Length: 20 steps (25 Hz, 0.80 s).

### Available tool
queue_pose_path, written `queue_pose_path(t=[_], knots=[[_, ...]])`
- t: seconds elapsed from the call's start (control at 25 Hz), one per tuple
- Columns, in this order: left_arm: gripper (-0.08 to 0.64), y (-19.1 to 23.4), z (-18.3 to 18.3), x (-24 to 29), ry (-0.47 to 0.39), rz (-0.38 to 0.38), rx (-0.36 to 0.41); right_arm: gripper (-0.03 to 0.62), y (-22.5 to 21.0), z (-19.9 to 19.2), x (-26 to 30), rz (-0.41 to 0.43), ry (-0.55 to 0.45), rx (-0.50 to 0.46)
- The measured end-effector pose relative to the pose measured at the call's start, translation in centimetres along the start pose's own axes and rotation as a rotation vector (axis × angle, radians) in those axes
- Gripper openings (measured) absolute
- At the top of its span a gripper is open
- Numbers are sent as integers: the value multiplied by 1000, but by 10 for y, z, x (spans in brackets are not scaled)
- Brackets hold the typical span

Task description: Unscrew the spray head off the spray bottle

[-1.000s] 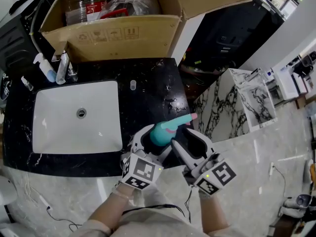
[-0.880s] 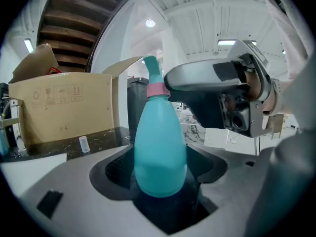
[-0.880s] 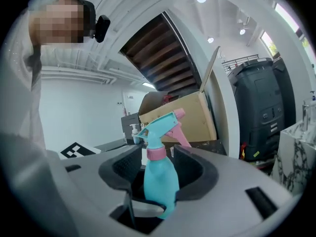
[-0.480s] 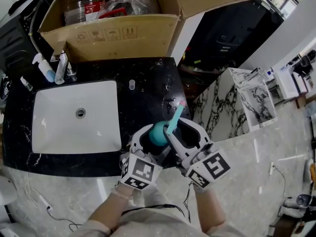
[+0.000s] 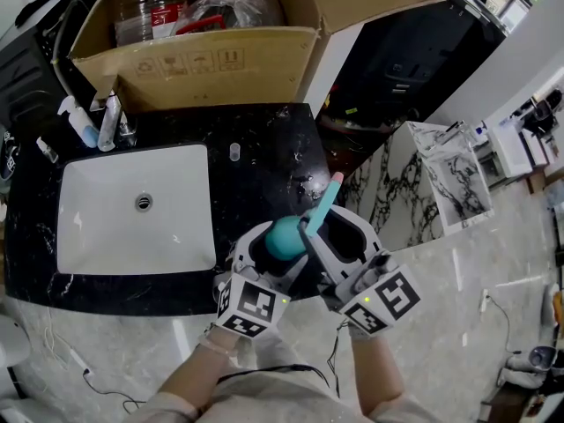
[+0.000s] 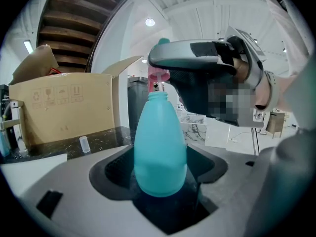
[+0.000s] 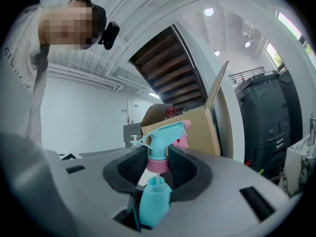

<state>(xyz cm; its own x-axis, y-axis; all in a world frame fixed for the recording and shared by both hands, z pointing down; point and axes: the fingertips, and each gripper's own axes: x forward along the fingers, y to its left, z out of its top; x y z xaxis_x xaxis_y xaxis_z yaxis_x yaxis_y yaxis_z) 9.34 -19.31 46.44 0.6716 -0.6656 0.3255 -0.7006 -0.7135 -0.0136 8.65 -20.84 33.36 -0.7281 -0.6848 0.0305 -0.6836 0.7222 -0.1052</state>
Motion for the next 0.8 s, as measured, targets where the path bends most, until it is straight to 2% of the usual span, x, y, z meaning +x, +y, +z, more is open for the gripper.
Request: queue_pose_path(t=[0.32,0.8], knots=[[337,-3,7,-2,-15,-32,18,137,-1,20,-1,10,-37,1],[339,2,17,-24,-56,-31,-6,137,6,57,-3,13,-104,-25]])
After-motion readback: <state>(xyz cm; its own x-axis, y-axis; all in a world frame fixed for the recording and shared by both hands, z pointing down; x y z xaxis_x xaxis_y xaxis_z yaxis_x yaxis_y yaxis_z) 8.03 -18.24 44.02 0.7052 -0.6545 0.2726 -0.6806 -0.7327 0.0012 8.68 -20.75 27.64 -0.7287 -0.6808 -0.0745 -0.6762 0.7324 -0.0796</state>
